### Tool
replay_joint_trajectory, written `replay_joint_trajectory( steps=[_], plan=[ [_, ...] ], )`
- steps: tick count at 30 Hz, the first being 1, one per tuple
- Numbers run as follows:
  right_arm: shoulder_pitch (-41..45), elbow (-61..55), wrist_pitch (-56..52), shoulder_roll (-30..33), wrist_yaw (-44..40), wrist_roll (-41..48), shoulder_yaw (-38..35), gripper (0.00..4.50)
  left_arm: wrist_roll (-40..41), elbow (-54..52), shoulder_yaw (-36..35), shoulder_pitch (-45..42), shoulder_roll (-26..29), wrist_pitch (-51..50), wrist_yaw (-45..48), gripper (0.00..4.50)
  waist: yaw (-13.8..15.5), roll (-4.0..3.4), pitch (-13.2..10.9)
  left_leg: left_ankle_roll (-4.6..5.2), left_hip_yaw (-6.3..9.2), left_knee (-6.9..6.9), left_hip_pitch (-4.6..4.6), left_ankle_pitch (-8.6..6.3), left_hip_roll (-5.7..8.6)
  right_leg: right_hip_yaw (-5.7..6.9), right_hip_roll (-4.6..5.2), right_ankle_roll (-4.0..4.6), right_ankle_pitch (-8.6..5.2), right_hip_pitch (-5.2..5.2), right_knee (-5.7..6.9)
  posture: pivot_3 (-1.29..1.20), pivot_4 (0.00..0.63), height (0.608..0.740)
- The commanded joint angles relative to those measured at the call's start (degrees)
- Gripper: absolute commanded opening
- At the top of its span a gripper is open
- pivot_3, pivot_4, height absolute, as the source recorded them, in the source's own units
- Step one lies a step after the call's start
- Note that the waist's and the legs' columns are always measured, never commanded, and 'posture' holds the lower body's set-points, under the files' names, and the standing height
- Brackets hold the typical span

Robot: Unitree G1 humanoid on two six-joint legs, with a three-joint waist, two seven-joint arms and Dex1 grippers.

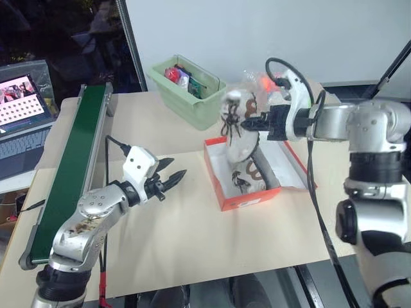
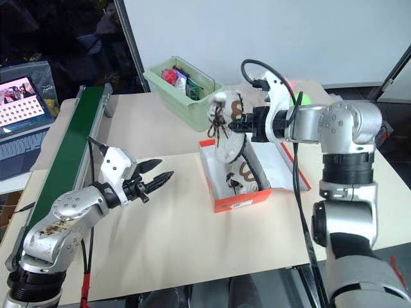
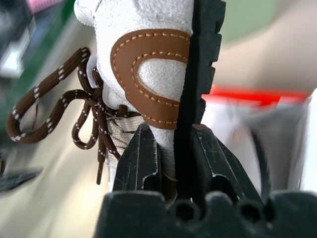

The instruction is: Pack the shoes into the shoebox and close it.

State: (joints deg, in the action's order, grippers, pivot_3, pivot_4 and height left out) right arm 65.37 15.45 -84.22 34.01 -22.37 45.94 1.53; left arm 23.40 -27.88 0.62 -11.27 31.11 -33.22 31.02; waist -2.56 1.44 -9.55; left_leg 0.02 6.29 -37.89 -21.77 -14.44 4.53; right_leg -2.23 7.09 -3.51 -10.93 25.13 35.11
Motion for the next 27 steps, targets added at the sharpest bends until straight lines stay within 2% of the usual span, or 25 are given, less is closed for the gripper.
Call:
replay_joint_trajectory(
  steps=[1,11,21,25,27],
  plan=[
    [1.8,4.8,0.4,0.5,-5.3,-4.3,5.4,0.39,-0.9,-1.8,2.0,-1.3,-2.4,2.4,-0.5,2.47,0.2,0.01,0.0,0.00,0.00,0.00,-0.03,0.00,-0.03,0.01,-0.02,0.01,0.01,0.00,-0.01,0.00,0.150,0.740],
    [2.7,18.1,9.7,-3.7,-14.8,-15.9,13.4,0.39,-1.6,-4.0,1.9,0.0,-3.4,1.8,-1.1,2.47,0.1,0.01,0.0,-0.01,-0.04,-0.05,-0.18,0.00,-0.08,-0.02,-0.06,0.05,0.06,0.19,0.03,0.00,0.150,0.740],
    [3.8,26.6,16.1,-11.6,-20.2,-24.7,16.7,0.39,-2.2,-4.3,2.5,0.5,-4.2,1.7,-1.8,2.47,0.1,0.00,0.0,-0.03,-0.06,-0.05,-0.18,0.01,-0.15,-0.07,-0.14,0.09,0.10,0.25,0.06,0.00,0.150,0.740],
    [4.5,29.5,18.9,-13.2,-20.3,-27.5,15.6,0.39,-2.5,-4.2,2.5,0.6,-4.2,1.8,-1.5,2.47,-0.1,0.00,0.0,-0.04,-0.06,-0.06,-0.20,0.01,-0.14,-0.10,-0.14,0.08,0.11,0.30,0.07,0.00,0.150,0.740],
    [5.1,30.9,19.7,-13.5,-19.7,-28.1,13.9,1.37,-2.5,-4.2,2.5,0.6,-4.2,1.9,-1.1,2.52,-0.1,0.00,0.0,-0.05,-0.06,-0.06,-0.20,0.01,-0.16,-0.11,-0.17,0.09,0.11,0.33,0.09,0.00,0.150,0.740]
  ],
)
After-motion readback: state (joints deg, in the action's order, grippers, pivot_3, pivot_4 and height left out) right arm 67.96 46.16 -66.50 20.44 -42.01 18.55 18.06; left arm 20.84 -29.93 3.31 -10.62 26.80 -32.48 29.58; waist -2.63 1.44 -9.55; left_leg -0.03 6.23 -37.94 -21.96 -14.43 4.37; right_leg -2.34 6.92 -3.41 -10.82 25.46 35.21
